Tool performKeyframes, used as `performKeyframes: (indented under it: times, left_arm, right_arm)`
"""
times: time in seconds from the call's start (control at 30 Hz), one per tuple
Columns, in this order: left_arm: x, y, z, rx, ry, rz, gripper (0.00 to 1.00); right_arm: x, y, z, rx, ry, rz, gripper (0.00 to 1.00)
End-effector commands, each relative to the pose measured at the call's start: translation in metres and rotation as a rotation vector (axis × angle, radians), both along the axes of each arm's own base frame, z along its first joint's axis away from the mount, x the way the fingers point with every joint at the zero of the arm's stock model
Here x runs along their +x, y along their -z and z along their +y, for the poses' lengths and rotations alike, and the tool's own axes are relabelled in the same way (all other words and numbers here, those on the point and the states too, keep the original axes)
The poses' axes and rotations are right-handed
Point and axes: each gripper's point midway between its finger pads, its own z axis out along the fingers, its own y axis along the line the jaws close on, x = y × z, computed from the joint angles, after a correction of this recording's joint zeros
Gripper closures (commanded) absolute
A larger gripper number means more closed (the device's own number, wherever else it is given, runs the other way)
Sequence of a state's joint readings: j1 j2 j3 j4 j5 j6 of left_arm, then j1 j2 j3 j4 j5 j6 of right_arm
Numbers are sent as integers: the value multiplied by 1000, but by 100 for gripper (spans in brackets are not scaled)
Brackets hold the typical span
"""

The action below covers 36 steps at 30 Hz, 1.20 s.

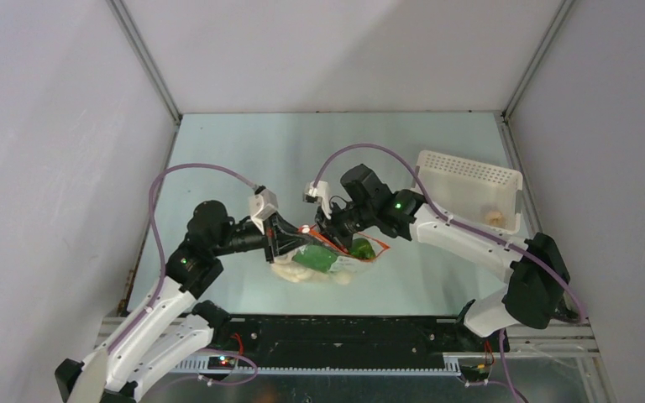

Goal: Place the food in the zip-top bag and seal the zipper
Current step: Adjust the zipper food storage bag at the center of the board.

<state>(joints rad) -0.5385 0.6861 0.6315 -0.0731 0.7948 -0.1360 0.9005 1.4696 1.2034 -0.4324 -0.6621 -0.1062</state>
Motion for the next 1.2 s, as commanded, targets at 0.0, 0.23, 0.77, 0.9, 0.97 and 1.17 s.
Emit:
performKeyframes:
  times: [0.0,0.23,0.77,0.9,0.97,1.17]
  left_arm:
    - [3,-30,1,-73,-31,-92,98]
    - [5,-26,1,-68,-39,-86,100]
    - [19,-32,13,-156,-189,-173,100]
    - [21,-29,13,-122,-188,-186,100]
    - [21,-28,11,-115,-178,-174,100]
    - [4,-28,3,-102,-58,-174,100]
  right_arm:
    - [-2,32,-8,-104,45,48,100]
    - [12,0,-9,-36,145,-20,82]
    - [19,-111,-48,226,218,-335,19]
    - [11,-137,-46,339,120,-374,4]
    - [7,-141,-43,371,57,-410,1]
    - [5,-146,-27,444,-69,-471,1]
